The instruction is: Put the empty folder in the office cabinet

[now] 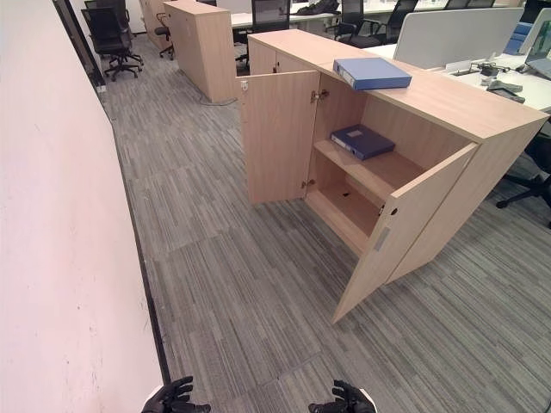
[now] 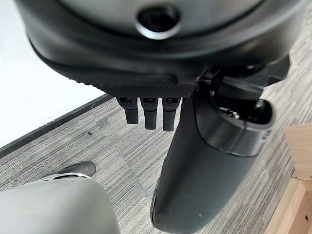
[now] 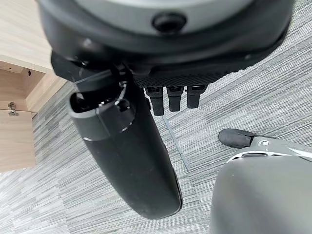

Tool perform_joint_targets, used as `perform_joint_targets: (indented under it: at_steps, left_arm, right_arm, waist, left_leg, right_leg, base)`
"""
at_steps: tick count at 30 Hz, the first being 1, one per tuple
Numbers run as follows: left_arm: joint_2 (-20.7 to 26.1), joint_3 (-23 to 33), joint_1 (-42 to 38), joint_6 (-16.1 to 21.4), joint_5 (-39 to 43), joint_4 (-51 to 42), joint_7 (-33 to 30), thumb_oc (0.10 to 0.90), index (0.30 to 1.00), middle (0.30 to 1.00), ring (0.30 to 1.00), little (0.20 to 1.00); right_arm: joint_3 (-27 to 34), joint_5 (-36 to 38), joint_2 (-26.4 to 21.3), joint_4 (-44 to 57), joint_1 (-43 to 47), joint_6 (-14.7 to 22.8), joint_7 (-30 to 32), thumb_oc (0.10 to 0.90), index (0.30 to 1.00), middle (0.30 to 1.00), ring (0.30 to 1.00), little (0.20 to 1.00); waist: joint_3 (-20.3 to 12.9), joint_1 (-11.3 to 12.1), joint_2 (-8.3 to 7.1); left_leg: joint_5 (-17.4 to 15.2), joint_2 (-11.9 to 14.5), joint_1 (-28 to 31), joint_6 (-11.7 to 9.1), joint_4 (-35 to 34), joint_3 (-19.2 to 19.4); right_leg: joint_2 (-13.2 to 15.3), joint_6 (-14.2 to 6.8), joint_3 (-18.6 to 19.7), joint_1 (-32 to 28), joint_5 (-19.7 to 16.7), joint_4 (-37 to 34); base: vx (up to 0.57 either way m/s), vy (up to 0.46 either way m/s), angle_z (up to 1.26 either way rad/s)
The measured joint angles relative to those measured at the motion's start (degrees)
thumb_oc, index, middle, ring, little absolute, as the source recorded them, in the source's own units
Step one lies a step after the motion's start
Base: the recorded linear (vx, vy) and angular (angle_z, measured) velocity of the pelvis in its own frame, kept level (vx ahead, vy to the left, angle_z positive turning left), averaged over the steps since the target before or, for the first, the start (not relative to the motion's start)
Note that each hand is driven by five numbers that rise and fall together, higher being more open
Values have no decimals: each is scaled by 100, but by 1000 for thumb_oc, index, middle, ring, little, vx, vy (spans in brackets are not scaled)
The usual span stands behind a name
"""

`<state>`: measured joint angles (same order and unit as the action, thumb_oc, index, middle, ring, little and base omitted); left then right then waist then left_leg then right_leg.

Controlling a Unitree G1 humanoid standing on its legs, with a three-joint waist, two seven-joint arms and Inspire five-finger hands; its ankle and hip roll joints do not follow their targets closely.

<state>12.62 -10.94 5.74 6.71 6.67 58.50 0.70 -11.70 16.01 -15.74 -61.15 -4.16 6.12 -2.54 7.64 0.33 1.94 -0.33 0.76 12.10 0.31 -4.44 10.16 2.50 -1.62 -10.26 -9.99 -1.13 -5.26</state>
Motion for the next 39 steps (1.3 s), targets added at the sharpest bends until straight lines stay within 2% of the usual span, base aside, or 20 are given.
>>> perform_joint_targets:
  at_steps: [39]
  left_arm:
    - [1,-25,96,-1,222,5,112,800,900,900,900,900]
  right_arm:
    - [-2,-3,-1,-63,-54,-15,-5,800,900,900,900,900]
  waist:
    - [-199,-1,-72]
  left_leg:
    - [5,-1,-7,2,-2,-32]
  right_leg:
    - [0,5,-26,14,-1,-1]
  base:
    - [1,-5,0]
